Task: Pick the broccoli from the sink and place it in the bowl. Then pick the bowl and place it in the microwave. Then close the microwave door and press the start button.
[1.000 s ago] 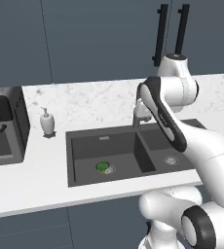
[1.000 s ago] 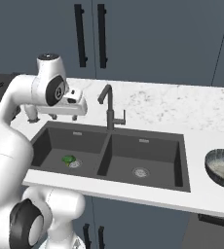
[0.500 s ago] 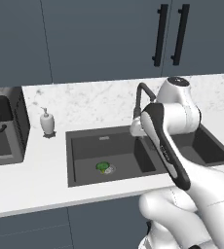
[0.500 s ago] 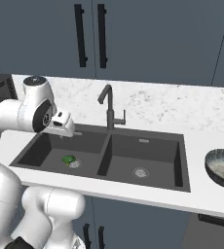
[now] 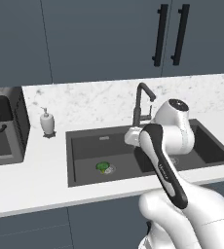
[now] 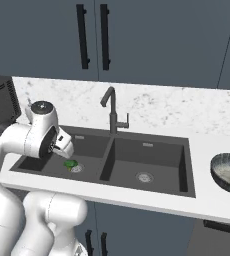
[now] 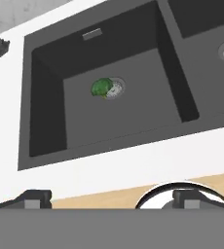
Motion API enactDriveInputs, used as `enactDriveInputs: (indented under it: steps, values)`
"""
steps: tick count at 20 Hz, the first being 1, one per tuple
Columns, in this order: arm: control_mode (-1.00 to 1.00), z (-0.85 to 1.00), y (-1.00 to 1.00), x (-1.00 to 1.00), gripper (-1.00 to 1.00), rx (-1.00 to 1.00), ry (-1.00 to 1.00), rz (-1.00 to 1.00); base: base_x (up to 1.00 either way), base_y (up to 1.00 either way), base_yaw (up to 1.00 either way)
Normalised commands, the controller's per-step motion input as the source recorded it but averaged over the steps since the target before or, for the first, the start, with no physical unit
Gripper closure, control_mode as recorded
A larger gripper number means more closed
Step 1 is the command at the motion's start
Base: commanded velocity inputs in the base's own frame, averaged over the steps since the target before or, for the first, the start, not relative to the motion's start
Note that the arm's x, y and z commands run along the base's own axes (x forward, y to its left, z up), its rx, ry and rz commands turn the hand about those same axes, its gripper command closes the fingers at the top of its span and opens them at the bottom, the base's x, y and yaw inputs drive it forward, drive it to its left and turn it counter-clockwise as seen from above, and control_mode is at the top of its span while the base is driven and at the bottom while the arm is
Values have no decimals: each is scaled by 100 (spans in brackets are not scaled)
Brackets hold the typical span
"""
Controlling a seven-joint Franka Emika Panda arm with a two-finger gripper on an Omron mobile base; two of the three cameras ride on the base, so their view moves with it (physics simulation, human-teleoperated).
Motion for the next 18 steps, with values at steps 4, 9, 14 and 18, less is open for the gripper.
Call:
enactDriveInputs:
  steps: [4, 9, 14, 18]
  values:
    - [-100, -9, 5, 43, -100, 0, 15, -10, 0, 0, 0]
    - [-100, -25, 14, 35, -100, 0, 5, -5, 0, 0, 0]
    - [-100, -49, 32, 67, -100, 0, 1, 0, 0, 0, 0]
    - [-100, -58, 16, 57, -100, 3, 0, 0, 0, 0, 0]
